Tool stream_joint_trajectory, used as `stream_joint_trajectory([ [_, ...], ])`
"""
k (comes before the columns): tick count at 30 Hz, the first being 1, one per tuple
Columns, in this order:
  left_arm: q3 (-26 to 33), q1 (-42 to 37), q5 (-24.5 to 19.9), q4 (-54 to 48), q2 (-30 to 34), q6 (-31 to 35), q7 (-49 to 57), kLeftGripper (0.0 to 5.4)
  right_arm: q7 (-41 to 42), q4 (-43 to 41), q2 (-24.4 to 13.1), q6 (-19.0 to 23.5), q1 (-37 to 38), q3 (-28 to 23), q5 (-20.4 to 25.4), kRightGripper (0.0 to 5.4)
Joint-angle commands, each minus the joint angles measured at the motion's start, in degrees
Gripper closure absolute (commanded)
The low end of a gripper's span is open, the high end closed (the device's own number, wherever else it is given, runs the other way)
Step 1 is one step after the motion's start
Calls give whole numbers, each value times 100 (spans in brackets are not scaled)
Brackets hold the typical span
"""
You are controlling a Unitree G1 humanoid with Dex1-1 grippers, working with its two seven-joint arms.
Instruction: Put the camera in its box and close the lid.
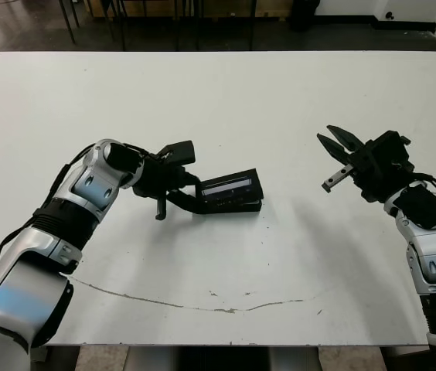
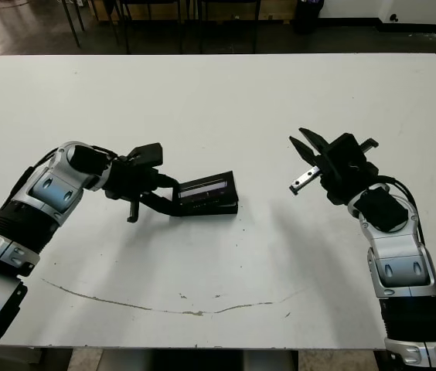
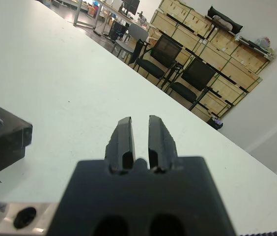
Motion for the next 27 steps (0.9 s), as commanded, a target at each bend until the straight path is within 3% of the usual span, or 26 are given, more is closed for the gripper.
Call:
stream_joint_trajectory([
  [1,-236,123,66,-148,-203,162,1,476,9,1,-49,115,95,2,6,540],
  [15,-709,163,548,-262,-306,-60,207,476,-52,-80,-24,126,160,-18,9,540],
  [27,-775,155,747,-523,-242,-34,178,480,-54,-186,-29,218,153,21,-39,540],
])
